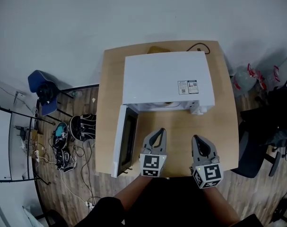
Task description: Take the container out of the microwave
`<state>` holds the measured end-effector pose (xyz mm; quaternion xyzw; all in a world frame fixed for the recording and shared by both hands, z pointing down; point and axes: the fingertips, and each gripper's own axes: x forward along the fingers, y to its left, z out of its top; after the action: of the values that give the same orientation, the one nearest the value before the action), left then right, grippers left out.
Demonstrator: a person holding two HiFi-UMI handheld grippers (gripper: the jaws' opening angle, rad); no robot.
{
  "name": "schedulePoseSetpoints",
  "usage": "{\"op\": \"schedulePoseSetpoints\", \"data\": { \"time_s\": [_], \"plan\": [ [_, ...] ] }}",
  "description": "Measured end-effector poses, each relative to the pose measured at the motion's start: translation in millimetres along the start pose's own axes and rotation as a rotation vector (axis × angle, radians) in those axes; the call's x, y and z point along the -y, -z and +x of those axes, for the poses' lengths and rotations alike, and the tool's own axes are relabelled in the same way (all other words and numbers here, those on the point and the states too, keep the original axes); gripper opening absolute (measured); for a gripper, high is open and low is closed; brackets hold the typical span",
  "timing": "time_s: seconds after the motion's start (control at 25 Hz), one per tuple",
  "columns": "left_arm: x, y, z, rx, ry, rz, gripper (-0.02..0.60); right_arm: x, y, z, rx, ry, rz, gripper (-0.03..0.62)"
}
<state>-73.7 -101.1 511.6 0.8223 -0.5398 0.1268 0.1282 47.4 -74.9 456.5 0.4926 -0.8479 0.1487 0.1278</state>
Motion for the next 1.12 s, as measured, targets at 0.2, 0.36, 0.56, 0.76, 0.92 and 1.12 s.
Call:
{"op": "schedulePoseSetpoints", "data": {
  "time_s": [0.2,0.36,0.56,0.76,0.92,1.12],
  "plan": [
    [-3.8,7.2,34.6,-0.039,0.019,0.013,0.014,11.0,5.9,13.7,-0.035,-0.007,0.013,0.06],
    [-5.8,13.5,62.0,-0.066,0.041,0.025,0.014,22.0,6.6,22.1,-0.05,-0.005,0.019,0.06],
    [-7.6,25.2,91.0,-0.096,0.053,0.064,0.04,38.8,14.2,28.6,-0.072,0.009,0.036,0.06],
    [-10.2,35.8,117.8,-0.126,0.078,0.093,0.132,53.5,18.2,32.7,-0.084,0.027,0.046,0.06],
    [-13.7,43.0,135.2,-0.117,0.071,0.103,0.141,62.5,23.8,31.2,-0.101,0.043,0.048,0.06],
    [-23.2,58.0,156.0,-0.155,0.063,0.13,0.141,59.4,29.3,33.3,-0.111,0.033,0.06,0.06]
  ]
}}
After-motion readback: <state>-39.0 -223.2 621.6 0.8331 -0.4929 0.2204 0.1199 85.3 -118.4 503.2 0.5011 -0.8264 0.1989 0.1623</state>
